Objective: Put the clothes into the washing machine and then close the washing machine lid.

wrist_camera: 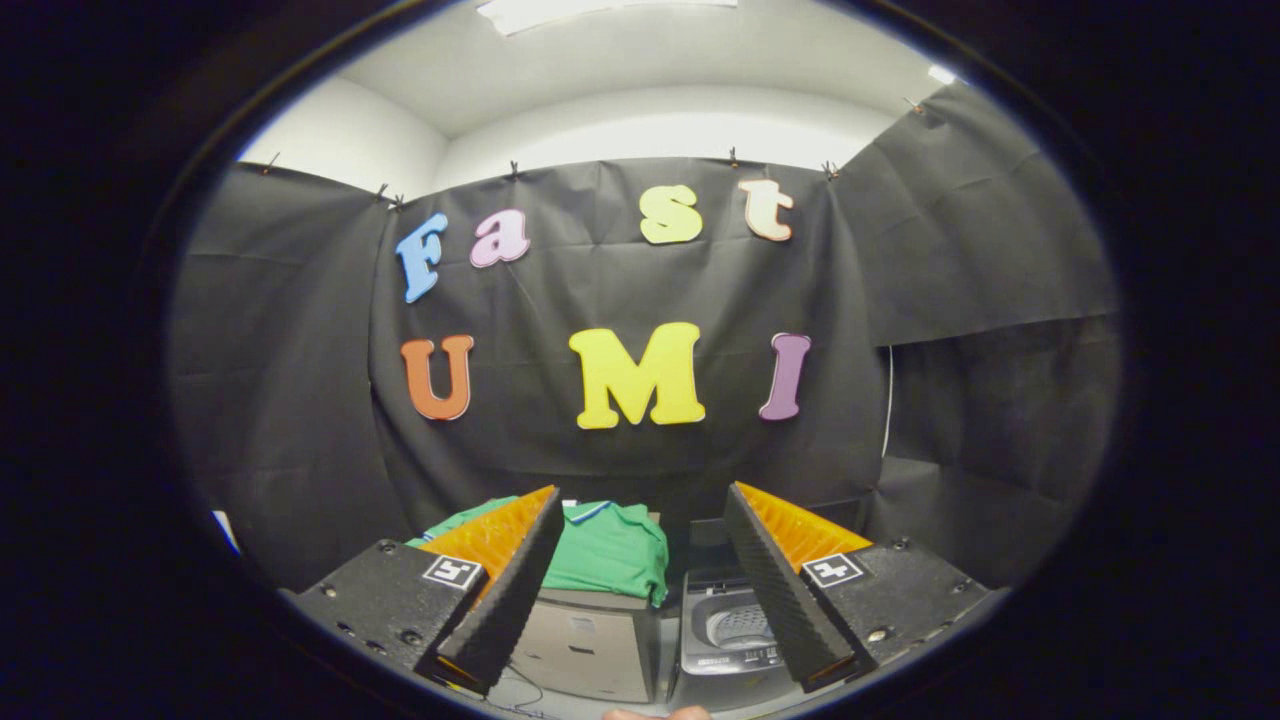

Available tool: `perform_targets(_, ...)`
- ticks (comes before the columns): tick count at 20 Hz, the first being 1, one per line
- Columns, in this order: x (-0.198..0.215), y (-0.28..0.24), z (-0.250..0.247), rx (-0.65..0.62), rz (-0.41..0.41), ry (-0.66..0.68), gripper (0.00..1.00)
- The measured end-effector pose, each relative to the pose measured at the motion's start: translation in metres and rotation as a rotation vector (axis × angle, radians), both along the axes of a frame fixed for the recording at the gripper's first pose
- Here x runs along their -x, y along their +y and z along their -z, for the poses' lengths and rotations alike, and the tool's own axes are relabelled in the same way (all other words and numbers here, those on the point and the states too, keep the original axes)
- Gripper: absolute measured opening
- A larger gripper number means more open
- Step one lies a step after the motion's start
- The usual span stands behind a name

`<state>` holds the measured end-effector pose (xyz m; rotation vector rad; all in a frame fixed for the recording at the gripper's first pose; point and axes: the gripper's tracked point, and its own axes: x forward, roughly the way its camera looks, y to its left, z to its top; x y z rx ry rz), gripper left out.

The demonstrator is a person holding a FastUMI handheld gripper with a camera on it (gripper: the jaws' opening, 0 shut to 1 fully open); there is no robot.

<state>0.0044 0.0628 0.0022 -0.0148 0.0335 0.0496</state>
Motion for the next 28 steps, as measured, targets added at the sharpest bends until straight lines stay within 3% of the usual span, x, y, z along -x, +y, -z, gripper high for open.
perform_targets(5, -0.025, 0.042, -0.004, -0.014, -0.047, 0.077, 1.00)
perform_targets(12, -0.078, 0.099, 0.002, 0.007, -0.134, 0.283, 1.00)
perform_targets(15, -0.106, 0.116, 0.023, 0.043, -0.152, 0.406, 1.00)
perform_targets(19, -0.135, 0.157, 0.069, 0.005, -0.282, 0.653, 1.00)
perform_targets(24, -0.182, 0.167, 0.125, 0.063, -0.277, 0.875, 1.00)
perform_targets(28, -0.202, 0.159, 0.157, 0.134, -0.194, 1.053, 1.00)
